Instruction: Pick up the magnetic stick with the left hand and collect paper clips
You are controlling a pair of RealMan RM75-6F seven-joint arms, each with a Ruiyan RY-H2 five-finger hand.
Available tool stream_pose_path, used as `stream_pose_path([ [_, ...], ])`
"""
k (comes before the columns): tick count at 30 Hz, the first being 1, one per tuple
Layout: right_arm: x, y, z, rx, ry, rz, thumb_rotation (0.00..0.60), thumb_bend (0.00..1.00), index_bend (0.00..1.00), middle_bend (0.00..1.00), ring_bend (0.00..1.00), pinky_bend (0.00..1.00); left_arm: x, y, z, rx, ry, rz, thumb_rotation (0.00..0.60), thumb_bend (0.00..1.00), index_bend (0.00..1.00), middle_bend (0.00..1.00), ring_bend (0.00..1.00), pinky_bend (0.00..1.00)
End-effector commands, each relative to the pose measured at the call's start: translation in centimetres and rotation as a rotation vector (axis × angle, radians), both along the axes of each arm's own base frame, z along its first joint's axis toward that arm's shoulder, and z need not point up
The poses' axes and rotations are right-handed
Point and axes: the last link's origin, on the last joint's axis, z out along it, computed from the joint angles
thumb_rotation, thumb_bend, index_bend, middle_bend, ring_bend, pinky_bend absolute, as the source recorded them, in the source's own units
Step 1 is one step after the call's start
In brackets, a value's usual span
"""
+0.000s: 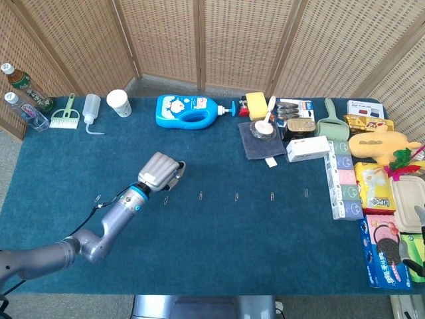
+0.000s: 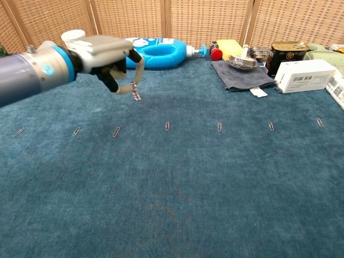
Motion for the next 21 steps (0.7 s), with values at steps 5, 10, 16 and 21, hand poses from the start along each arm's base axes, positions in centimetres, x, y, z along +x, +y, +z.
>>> stream_pose_path([
  [5, 0.5, -0.1, -0.2, 0.011, 0.000, 0.018, 0.600, 0.50, 0.00, 0.02, 0.00, 0.07, -2.0, -1.4, 4.5, 0.040, -0.093, 0.046, 0.600, 0.36, 0.62, 1.00, 1.00, 1.00],
  [10, 0.8, -0.4, -0.4, 0.021, 0.000, 0.027, 0.600, 0.50, 0.00, 0.02, 0.00, 0.07, -3.3, -2.5, 6.6, 0.061, -0.107, 0.059, 0.600, 0.36, 0.62, 1.00, 1.00, 1.00],
  [16, 1.2, -0.9, -1.1, 0.042, -0.001, 0.043, 0.600, 0.50, 0.00, 0.02, 0.00, 0.07, -6.2, -4.3, 9.6, 0.089, -0.108, 0.108, 0.600, 0.36, 0.62, 1.00, 1.00, 1.00],
  [21, 1.6, -1.3, -1.5, 0.056, 0.002, 0.052, 0.600, 0.50, 0.00, 0.02, 0.00, 0.07, -8.3, -5.6, 11.4, 0.115, -0.085, 0.135, 0.600, 0.36, 0.62, 1.00, 1.00, 1.00],
])
